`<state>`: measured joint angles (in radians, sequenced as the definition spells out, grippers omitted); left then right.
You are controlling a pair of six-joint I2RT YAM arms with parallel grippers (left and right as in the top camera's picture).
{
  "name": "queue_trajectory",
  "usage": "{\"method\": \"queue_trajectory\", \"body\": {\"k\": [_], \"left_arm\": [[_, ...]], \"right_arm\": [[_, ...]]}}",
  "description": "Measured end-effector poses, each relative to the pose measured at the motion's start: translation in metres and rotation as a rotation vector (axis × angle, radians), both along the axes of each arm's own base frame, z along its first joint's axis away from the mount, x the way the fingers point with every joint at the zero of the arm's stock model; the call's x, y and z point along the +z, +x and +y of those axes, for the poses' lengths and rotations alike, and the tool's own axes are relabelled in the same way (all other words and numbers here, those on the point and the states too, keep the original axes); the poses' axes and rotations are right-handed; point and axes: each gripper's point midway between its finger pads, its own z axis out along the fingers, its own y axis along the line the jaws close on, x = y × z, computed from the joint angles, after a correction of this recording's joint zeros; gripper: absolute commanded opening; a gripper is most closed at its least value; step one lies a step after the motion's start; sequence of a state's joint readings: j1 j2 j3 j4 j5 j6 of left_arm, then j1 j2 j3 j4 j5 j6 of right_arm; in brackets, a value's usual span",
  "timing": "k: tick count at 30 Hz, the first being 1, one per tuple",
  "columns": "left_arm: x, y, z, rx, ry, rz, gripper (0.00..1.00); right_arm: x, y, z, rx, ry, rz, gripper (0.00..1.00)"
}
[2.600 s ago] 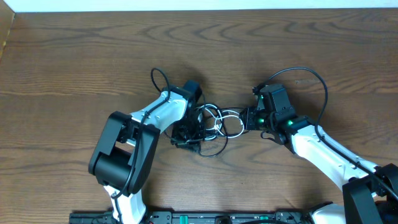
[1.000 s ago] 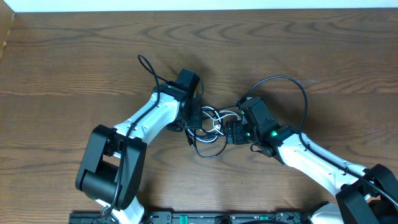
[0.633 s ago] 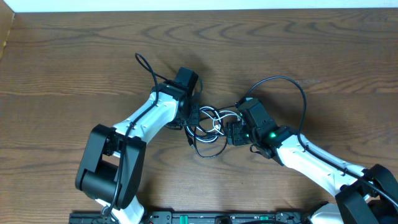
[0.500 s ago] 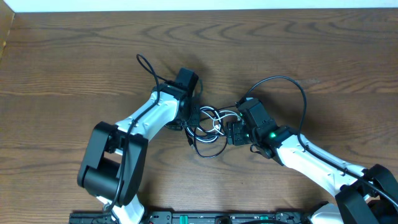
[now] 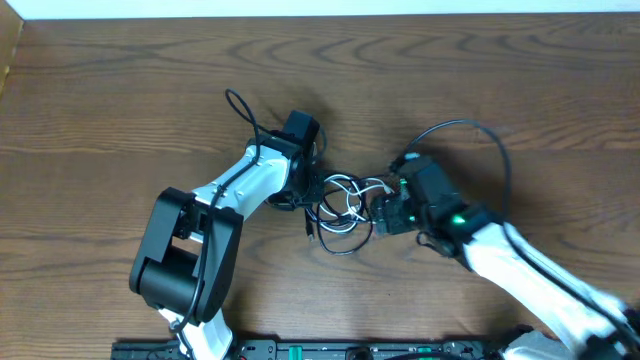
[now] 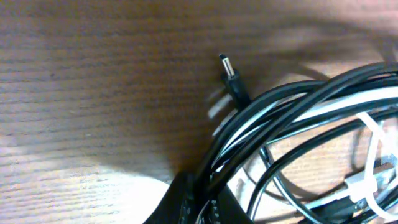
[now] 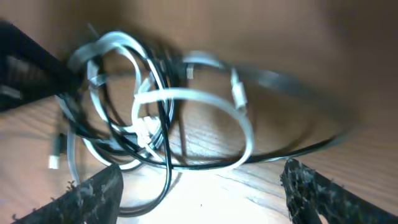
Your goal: Untangle cables
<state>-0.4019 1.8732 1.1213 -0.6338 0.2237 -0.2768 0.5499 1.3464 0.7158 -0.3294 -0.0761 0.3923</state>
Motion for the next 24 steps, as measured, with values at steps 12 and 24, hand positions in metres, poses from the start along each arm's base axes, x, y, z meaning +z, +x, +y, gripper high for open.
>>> {"method": "queue_trajectory", "body": {"k": [12,24], "left_arm": [[0.100,-0.012,-0.032,-0.338,-0.242,-0.231,0.07],[0.167,-0.062,-0.061,-0.653,-0.531,-0.334,0.07]], "right_arm": [[0.084,0.004,-0.077,-0.172,0.052,-0.192,0.82],[0.075,0.023,-0.097,-0.108,0.187,-0.149,0.74]]}}
